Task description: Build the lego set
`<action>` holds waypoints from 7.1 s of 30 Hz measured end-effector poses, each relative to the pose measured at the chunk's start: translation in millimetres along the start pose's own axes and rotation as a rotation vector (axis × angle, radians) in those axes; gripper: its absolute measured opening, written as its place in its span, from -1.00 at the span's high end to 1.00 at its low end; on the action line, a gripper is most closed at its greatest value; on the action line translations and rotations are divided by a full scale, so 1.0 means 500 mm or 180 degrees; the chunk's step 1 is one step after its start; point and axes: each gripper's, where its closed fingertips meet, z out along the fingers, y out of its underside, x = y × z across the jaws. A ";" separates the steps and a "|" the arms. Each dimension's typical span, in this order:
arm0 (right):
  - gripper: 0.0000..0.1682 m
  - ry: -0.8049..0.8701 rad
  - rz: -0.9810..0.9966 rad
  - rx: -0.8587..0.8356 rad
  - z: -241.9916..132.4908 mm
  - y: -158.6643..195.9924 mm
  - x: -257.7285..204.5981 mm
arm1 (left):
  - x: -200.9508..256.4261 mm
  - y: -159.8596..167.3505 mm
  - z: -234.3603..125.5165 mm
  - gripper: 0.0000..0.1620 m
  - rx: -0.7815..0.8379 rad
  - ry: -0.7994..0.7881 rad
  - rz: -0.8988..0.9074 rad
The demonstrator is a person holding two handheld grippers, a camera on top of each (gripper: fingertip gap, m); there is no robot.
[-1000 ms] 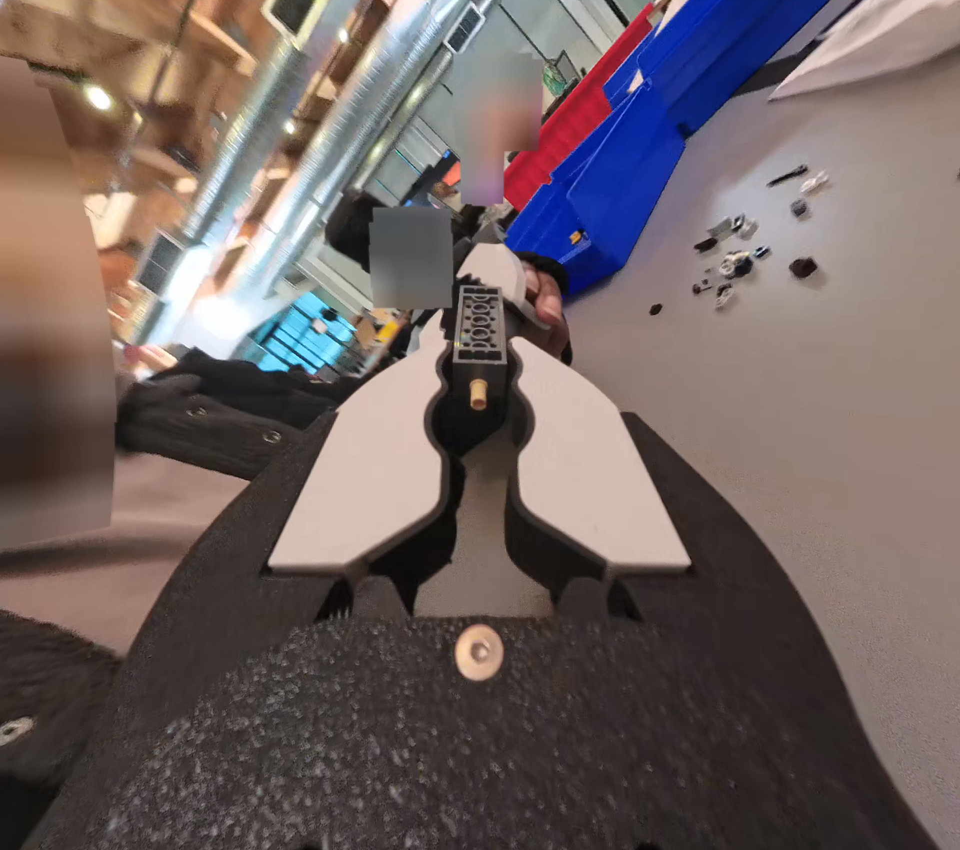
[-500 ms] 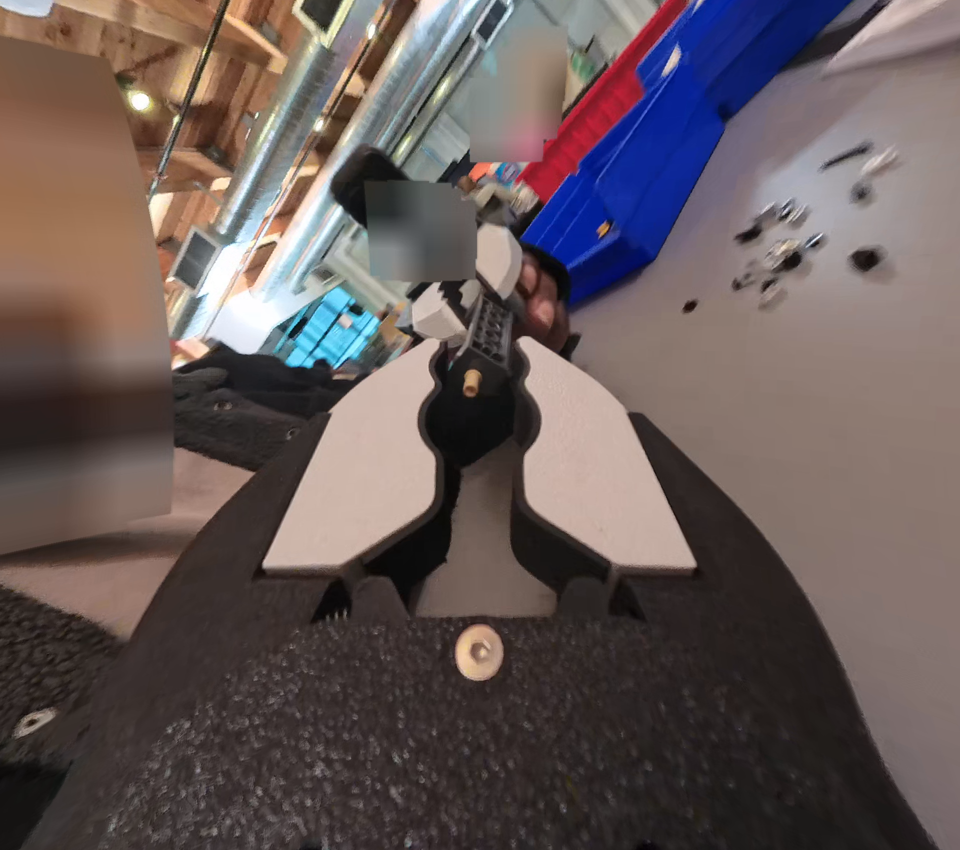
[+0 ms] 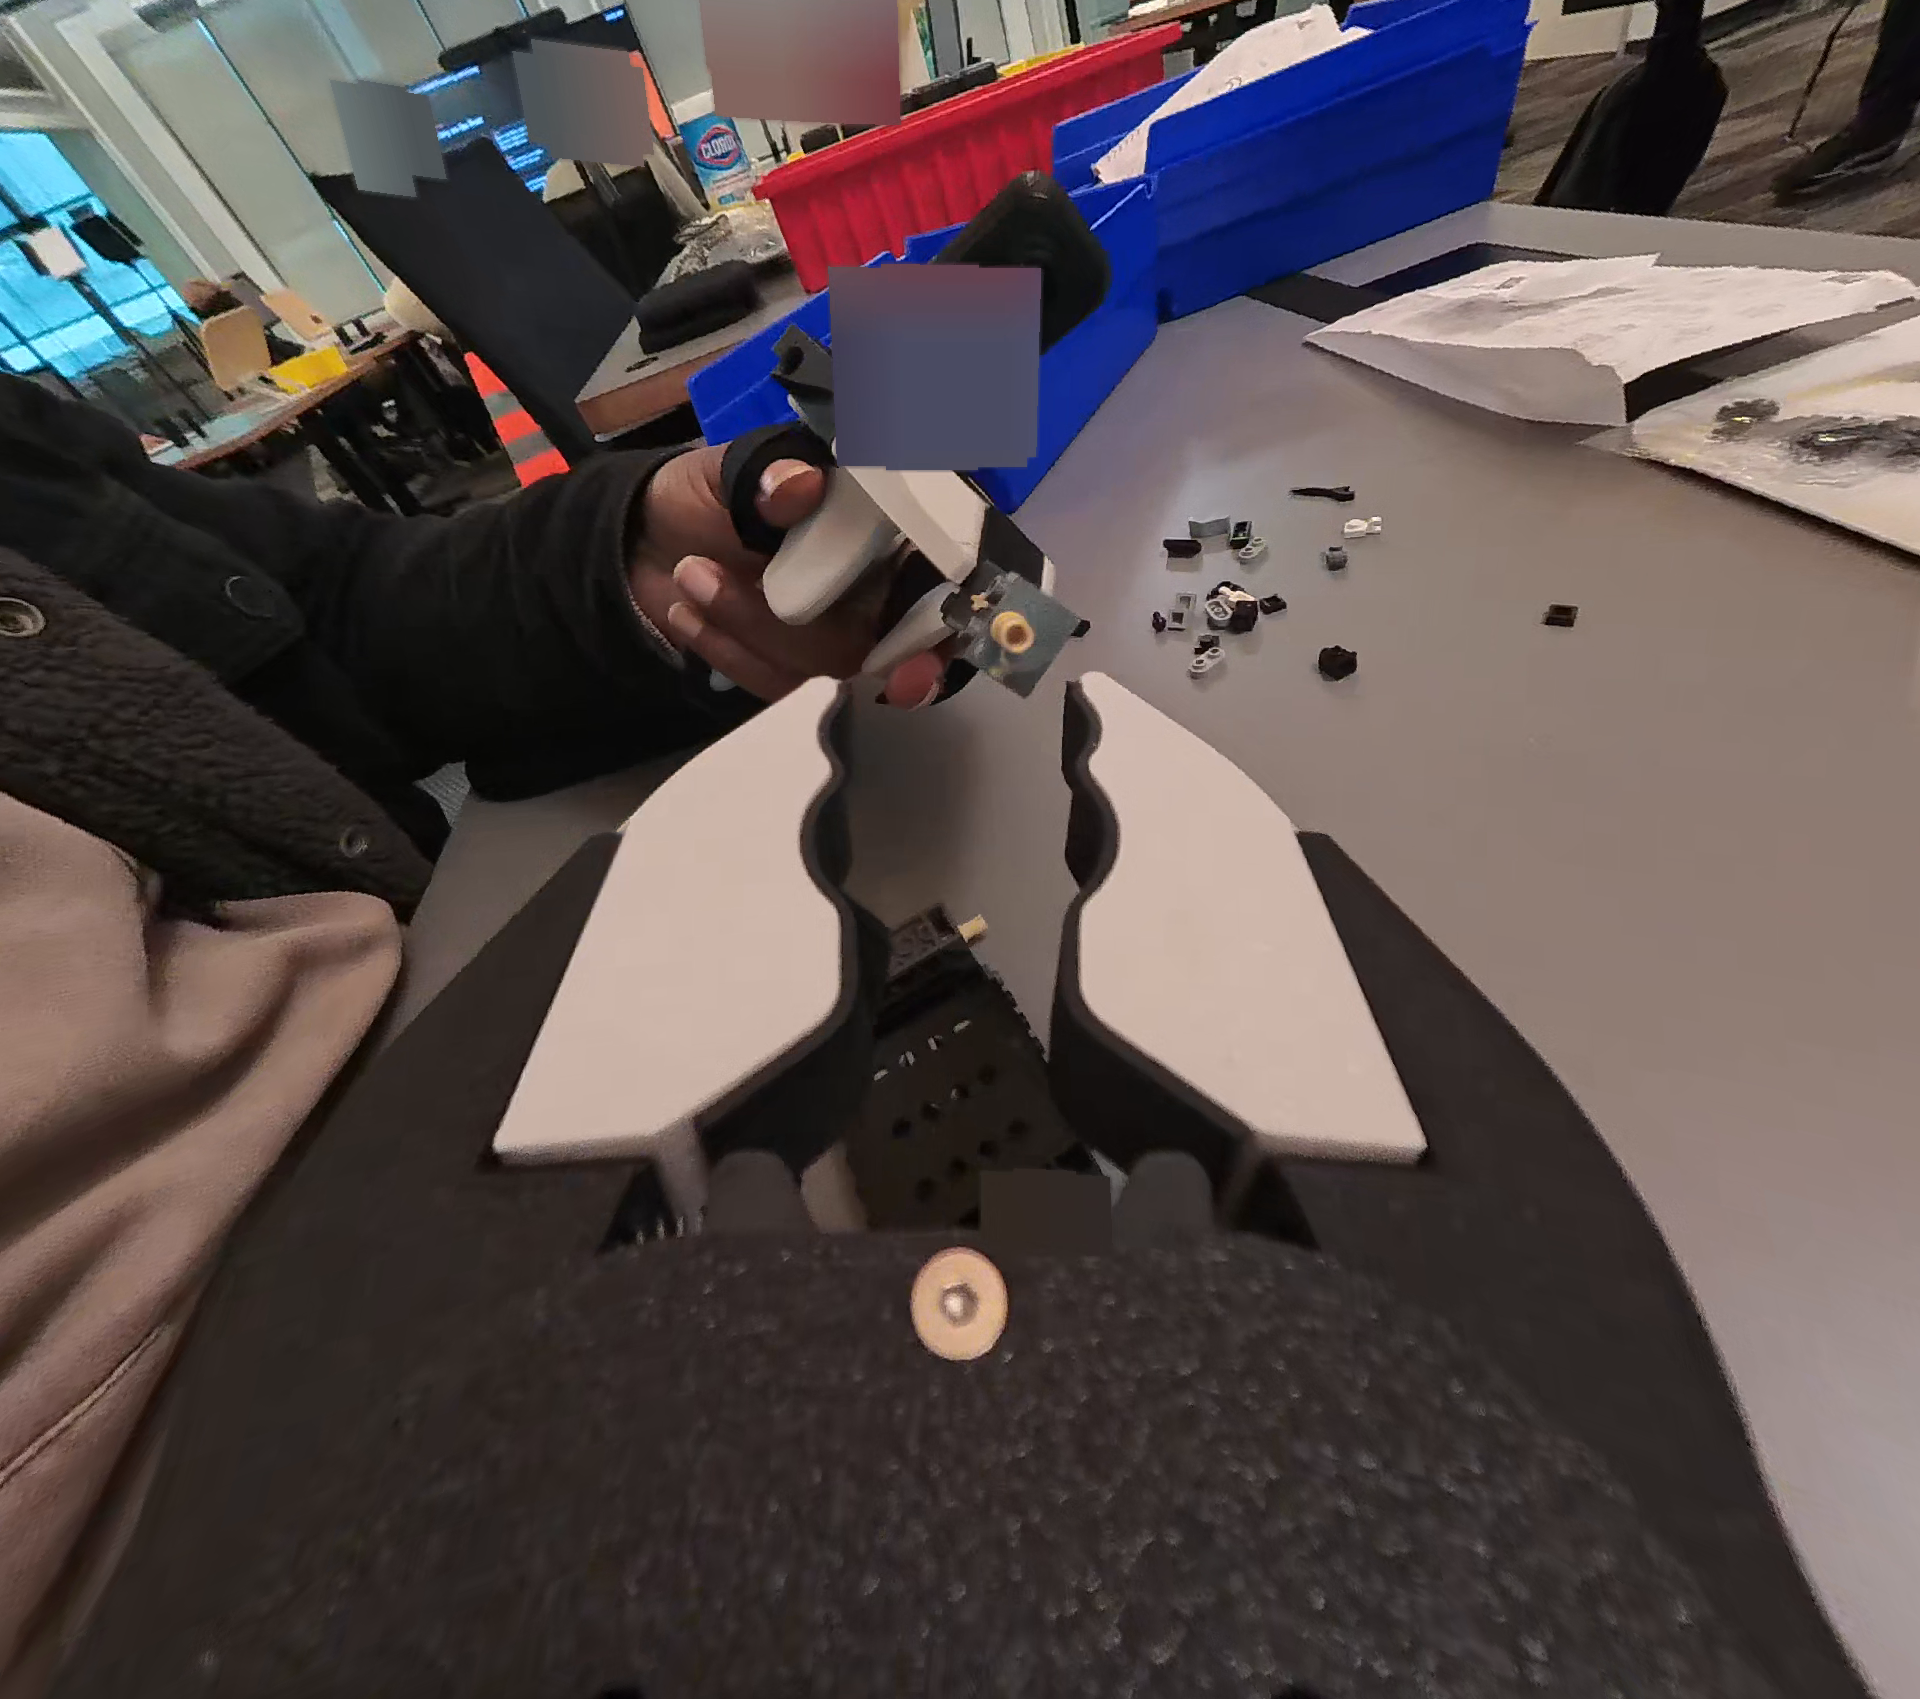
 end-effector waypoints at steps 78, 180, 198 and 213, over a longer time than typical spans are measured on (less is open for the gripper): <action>0.80 0.2337 0.0462 -0.2667 -0.115 0.201 0.021 | -0.106 0.093 0.027 0.83 -0.1284 -0.1780 0.3998; 0.69 0.0223 -0.1112 -0.2526 -0.025 0.202 0.013 | -0.151 0.207 -0.016 0.27 -0.2690 -0.1541 0.3355; 0.65 0.0653 -0.0080 -0.1980 -0.083 0.201 0.026 | -0.141 0.203 0.001 0.10 -0.2580 -0.1640 0.3119; 0.60 0.0391 0.0591 -0.1420 -0.083 0.166 -0.001 | -0.145 0.166 0.006 0.29 -0.2456 -0.2161 0.3844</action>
